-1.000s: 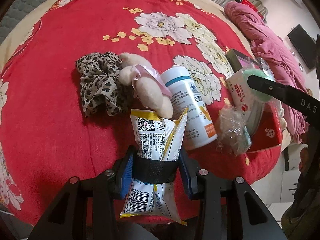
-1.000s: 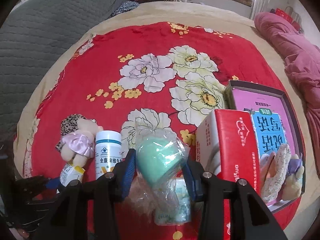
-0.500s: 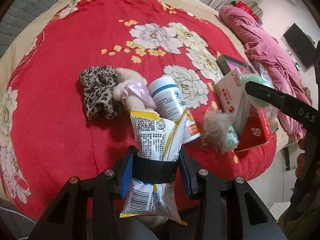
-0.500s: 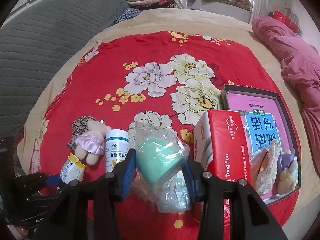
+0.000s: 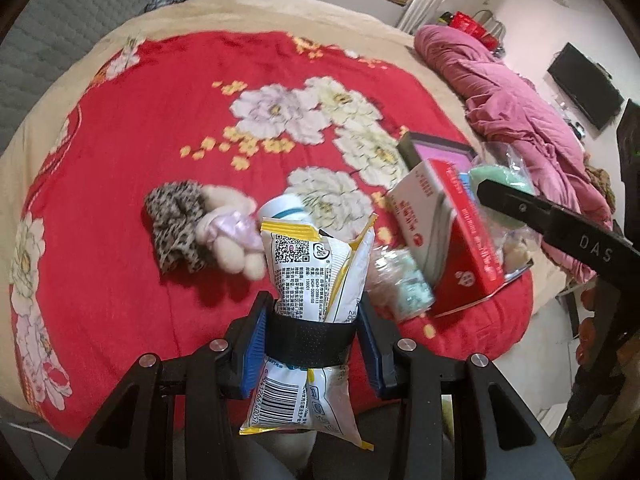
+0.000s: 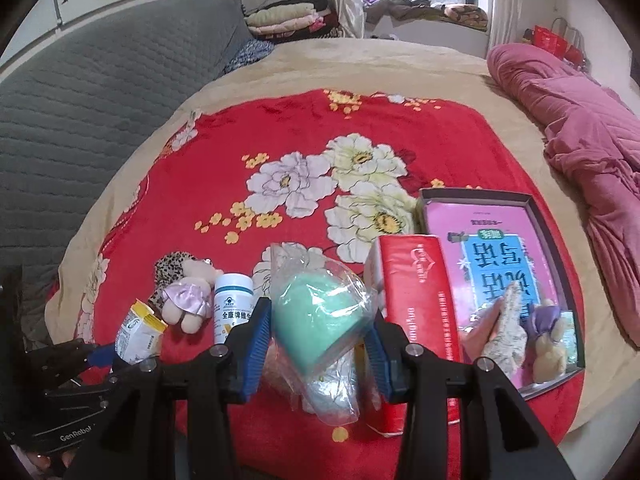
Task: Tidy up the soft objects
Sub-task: 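Lift the snack packet with the left gripper while the right lifts the sponge bag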
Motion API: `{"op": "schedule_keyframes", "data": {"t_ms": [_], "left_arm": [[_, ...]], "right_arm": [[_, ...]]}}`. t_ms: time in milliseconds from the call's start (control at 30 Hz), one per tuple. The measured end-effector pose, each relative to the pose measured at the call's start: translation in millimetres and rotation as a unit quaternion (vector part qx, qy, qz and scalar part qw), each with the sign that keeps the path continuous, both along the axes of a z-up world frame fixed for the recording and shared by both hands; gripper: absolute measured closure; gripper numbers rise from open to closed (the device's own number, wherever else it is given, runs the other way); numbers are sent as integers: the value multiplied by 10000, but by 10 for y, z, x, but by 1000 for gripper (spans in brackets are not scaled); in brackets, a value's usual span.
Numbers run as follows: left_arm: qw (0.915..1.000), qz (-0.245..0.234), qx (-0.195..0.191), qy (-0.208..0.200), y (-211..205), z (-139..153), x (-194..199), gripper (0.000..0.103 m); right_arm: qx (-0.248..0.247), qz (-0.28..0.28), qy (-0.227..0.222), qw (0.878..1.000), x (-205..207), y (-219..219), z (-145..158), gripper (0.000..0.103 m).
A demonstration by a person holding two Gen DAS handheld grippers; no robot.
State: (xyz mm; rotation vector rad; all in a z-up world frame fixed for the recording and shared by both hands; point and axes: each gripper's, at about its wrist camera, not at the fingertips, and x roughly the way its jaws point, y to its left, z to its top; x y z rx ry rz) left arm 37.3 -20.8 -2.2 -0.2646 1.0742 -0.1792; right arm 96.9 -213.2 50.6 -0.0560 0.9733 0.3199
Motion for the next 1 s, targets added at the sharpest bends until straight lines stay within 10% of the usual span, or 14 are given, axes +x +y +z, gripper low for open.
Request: {"op": "schedule_keyframes", "data": {"t_ms": [1000], "left_arm": [[9930,-943,-19,-705,-1247,743,334,61]], "right_arm": [[363,-1088,-556,9918,-209,-1408,533,58]]}}
